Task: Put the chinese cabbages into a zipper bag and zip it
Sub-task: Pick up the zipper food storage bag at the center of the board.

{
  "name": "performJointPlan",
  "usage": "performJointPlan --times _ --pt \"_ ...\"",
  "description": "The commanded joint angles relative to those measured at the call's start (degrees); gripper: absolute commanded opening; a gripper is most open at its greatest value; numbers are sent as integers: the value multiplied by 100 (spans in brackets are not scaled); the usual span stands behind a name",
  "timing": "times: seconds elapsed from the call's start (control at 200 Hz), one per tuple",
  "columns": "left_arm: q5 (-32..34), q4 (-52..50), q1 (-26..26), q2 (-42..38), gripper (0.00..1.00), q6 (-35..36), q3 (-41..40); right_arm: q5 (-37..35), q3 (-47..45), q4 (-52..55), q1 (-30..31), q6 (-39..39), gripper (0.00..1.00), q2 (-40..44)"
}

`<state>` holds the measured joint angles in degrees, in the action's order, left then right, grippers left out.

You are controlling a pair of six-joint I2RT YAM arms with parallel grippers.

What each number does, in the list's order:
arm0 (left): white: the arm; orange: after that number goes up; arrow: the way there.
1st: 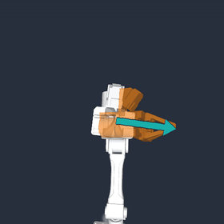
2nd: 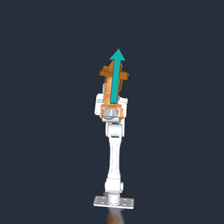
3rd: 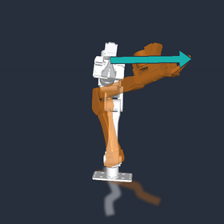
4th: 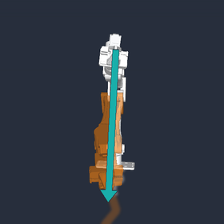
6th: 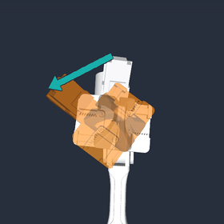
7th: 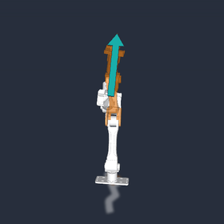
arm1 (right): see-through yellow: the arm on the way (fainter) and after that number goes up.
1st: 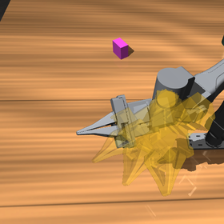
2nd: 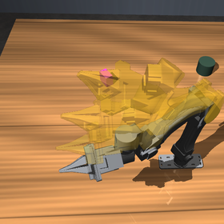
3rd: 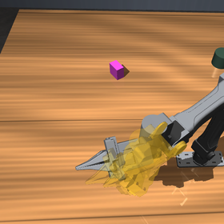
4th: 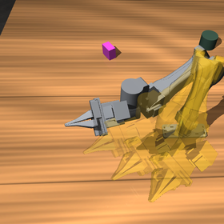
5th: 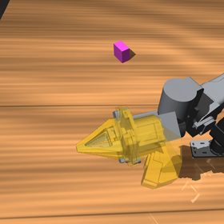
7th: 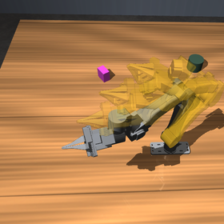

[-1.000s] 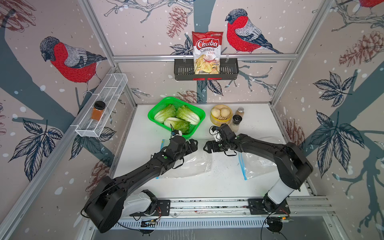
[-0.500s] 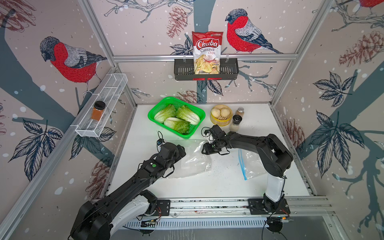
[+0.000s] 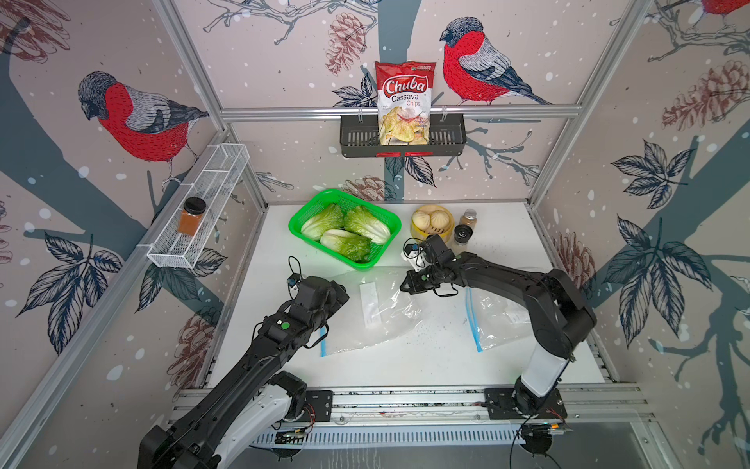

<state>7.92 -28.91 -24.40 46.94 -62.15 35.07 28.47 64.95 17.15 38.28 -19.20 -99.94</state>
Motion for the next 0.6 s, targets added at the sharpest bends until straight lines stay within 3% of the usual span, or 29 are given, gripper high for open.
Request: performJointPlan --times 0.0,0.21,0.325,0.46,0.59 --pt "-356 -319 434 -5 96 649 241 413 -105 95 -157 271 0 342" --pt "-1095 -218 1113 256 94 1343 353 1037 -99 228 -642 389 0 893" --pt "-1510 248 1166 341 91 1411 154 1237 -39 285 -768 371 0 1079" --pt "-2191 1001 1194 417 80 1346 -229 1517 30 318 -787 310 0 1128" --pt "-2052 948 1199 182 79 1284 -213 1772 80 414 -748 232 0 1469"
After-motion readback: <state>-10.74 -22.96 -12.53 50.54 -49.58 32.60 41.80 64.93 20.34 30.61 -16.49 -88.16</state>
